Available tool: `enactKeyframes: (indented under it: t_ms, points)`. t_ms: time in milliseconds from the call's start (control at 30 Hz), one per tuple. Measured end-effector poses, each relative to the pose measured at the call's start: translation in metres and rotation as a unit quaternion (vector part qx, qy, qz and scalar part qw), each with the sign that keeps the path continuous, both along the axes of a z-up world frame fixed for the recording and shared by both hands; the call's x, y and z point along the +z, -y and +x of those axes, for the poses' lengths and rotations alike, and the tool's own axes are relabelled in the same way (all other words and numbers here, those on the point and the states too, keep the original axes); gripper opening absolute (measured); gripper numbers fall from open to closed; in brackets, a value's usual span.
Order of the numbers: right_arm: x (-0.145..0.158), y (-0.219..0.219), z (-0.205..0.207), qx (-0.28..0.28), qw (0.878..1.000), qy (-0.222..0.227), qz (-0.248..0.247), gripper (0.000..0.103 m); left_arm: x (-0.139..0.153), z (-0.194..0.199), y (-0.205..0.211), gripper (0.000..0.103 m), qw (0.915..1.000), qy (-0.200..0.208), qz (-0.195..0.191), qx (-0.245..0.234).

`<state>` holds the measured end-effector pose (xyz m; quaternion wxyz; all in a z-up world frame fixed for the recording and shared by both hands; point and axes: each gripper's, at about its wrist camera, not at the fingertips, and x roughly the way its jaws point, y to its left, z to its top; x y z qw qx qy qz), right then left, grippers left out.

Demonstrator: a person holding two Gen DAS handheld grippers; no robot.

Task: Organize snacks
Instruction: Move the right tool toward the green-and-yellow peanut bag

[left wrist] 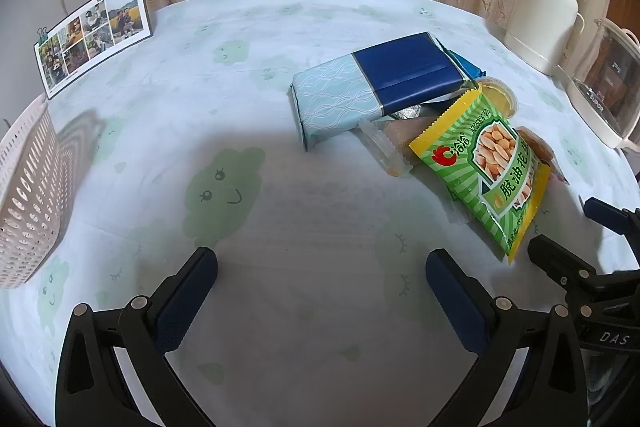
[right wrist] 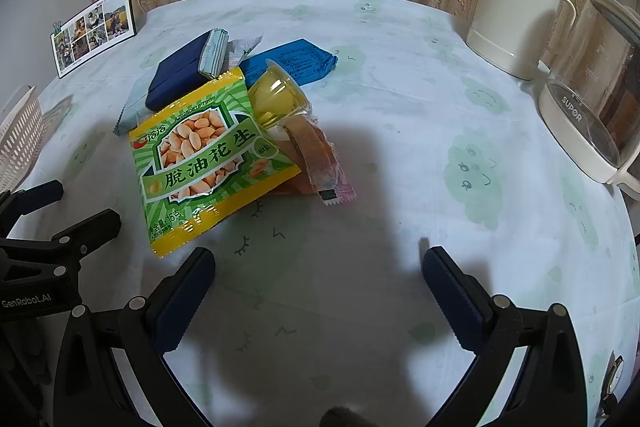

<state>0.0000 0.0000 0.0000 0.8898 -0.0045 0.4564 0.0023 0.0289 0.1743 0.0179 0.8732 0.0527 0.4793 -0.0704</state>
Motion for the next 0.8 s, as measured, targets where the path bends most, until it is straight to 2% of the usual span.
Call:
enactKeyframes:
  t_ms: [800]
  points:
    - [-0.0013,0.002,-0.0055,0.023,1.0,-0.008,0.0,0.103,-0.0001,0.0002,-0.0008,0.103,1.0,0.0,-0.001,-0.001]
